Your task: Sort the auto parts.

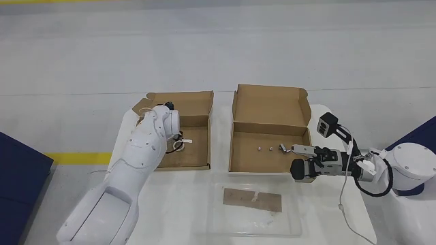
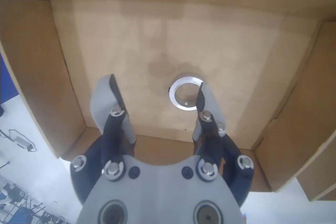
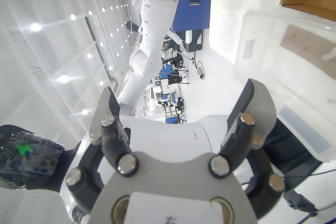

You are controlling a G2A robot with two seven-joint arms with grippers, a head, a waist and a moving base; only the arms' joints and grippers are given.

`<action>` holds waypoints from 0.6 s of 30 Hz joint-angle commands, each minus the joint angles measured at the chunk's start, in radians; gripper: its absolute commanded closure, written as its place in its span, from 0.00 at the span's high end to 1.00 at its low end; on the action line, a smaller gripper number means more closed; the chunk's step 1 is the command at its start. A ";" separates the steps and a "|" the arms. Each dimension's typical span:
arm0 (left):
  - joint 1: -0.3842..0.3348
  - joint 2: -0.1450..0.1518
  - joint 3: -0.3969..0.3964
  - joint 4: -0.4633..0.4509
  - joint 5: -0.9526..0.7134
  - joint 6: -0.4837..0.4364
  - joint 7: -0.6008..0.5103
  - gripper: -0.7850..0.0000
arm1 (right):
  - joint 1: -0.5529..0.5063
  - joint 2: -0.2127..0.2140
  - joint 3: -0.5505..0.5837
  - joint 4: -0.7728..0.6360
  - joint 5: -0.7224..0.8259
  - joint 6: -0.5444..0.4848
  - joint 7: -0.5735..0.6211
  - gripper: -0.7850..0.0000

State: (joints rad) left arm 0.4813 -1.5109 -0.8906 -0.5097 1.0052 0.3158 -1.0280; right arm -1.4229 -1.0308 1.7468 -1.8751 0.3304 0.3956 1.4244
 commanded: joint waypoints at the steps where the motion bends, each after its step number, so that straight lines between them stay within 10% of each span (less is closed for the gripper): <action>1: 0.016 0.014 -0.016 -0.059 0.010 0.003 -0.016 1.00 | 0.000 0.000 0.000 0.000 0.000 0.000 0.000 1.00; 9: 0.157 0.087 -0.131 -0.439 0.069 0.014 -0.127 1.00 | 0.000 0.000 0.000 0.000 0.000 0.000 0.000 1.00; 18: 0.167 0.091 -0.138 -0.460 0.069 0.010 -0.133 1.00 | 0.000 0.000 0.000 0.000 0.000 0.000 0.000 1.00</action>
State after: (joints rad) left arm 0.6478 -1.4205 -1.0285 -0.9680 1.0744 0.3261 -1.1605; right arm -1.4229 -1.0308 1.7468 -1.8751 0.3304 0.3956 1.4244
